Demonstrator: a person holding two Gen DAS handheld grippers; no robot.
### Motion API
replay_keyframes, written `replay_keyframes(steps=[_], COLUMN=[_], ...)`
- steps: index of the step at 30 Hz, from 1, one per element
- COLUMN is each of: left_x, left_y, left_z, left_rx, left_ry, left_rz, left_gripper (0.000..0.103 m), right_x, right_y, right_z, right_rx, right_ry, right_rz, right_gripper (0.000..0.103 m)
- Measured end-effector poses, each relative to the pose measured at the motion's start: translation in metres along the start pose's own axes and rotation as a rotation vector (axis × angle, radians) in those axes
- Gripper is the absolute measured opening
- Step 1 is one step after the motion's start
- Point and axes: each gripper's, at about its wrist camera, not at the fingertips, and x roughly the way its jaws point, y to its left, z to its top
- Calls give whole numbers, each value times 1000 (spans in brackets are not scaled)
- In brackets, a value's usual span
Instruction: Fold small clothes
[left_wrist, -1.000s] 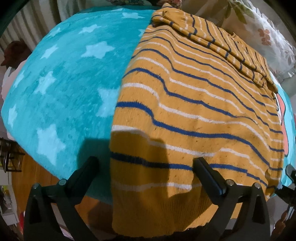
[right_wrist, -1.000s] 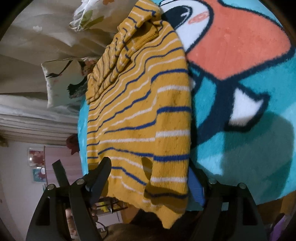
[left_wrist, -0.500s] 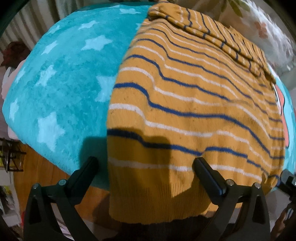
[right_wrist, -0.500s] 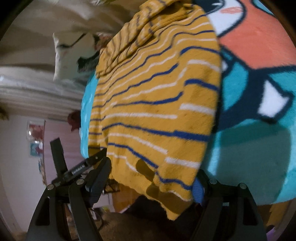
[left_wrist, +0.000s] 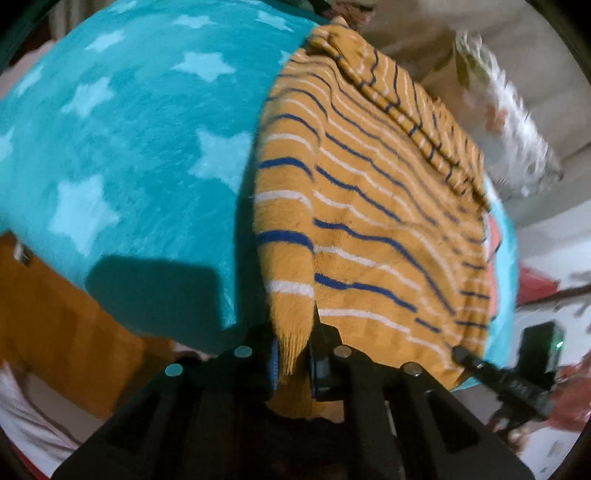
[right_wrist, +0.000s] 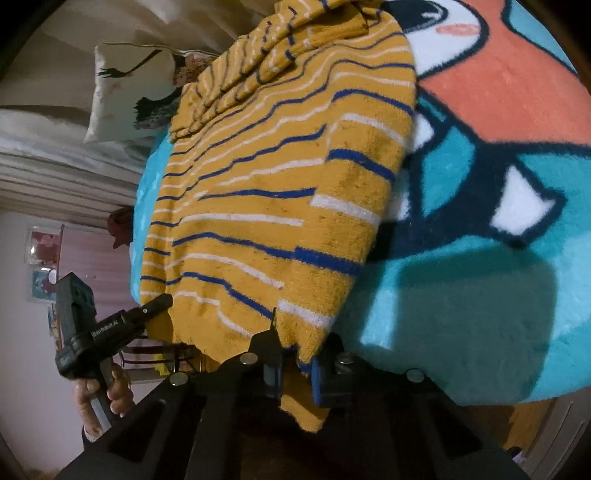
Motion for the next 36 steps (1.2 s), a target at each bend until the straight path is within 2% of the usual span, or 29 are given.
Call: replay_keyframes(steps=[4, 8, 13, 17, 20, 25, 33, 36], left_x=[-17, -22, -20, -28, -38, -46, -47, -38], left_y=[8, 10, 5, 5, 5, -7, -44, -63], left_z=[-2, -8, -2, 9, 16, 47, 133, 170], left_rx=[-33, -46, -61, -89, -101, -88, 16, 51], left_ry=[-17, -5, -11, -39, -72, -108, -177, -185], left_rz=[-23, -40, -31, -61, -69, -54, -40, -37], left_gripper=[9, 9, 9, 9, 9, 9, 9, 9], right_x=[-21, -38, -34, -35, -39, -48, -52, -49], right_y=[4, -2, -2, 8, 6, 10, 37, 40], right_z=[-8, -12, -8, 1, 11, 39, 104, 135], right_rx=[-60, -83, -98, -155, -154, -167, -182, -143], right_ry=[13, 24, 39, 35, 36, 7, -66, -91], right_rz=[61, 85, 74, 55, 85, 135, 149, 145], right_gripper=[10, 9, 9, 9, 9, 9, 9, 9])
